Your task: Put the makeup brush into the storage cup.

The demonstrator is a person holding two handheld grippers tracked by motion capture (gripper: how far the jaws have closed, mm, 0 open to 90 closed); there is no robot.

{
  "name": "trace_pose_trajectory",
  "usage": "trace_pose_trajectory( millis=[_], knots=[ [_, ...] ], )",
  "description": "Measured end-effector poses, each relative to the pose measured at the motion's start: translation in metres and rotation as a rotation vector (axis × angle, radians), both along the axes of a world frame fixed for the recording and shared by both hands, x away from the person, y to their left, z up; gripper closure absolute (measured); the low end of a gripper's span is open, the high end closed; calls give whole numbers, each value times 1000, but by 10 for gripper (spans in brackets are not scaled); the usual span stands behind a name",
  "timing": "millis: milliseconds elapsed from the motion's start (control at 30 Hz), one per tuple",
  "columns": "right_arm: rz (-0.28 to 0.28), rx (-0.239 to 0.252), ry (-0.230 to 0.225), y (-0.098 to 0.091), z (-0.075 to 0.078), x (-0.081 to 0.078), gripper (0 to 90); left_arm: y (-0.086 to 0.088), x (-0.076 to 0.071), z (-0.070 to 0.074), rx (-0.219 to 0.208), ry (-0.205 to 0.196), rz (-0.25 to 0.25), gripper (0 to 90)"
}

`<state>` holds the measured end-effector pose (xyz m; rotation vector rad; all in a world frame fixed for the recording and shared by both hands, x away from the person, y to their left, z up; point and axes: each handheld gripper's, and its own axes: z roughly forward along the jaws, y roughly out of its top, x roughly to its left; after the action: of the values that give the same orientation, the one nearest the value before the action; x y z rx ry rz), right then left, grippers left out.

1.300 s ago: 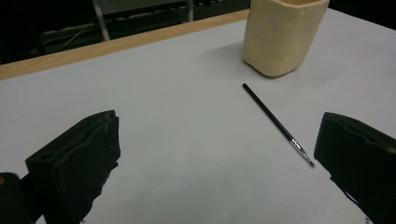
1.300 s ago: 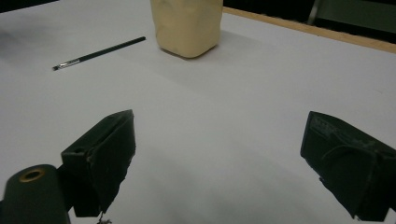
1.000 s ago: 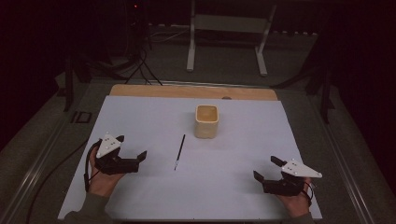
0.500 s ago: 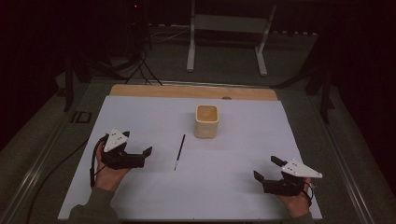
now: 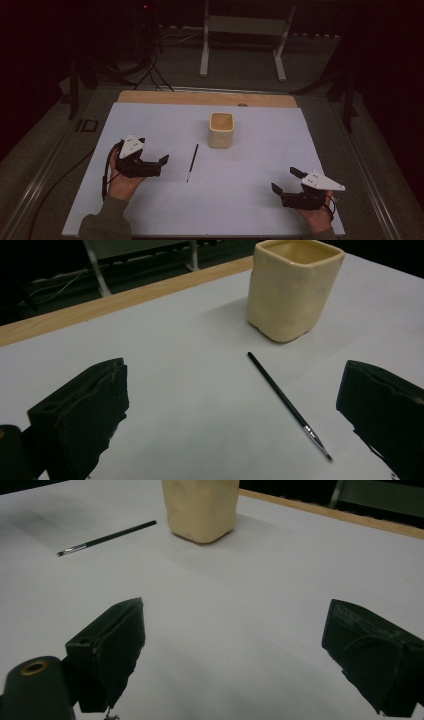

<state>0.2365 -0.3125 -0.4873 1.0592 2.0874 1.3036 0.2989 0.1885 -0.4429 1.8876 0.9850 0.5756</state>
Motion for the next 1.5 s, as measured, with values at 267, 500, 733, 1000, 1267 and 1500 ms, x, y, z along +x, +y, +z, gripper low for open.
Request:
trace_pose_trajectory(
  millis=[267, 500, 733, 1000, 1267, 1500],
  knots=[
    [-3, 1, -1, 0, 0, 0, 99, -10, 7, 0, 5, 3, -11, 16],
    [-2, 0, -1, 0, 0, 0, 100, -19, 13, -1, 9, 8, -19, 16],
    [-2, 0, -1, 0, 0, 0, 99, -28, 20, 2, 13, 7, -26, 16],
    [-2, 1, -1, 0, 0, 0, 99, -38, 27, 2, 23, 14, -37, 16],
    [-3, 0, -2, 0, 0, 0, 99, -48, 33, 9, 22, 4, -49, 16],
    [-4, 2, -3, -1, 0, 0, 99, -57, 39, 13, 22, 3, -53, 18]
  ],
)
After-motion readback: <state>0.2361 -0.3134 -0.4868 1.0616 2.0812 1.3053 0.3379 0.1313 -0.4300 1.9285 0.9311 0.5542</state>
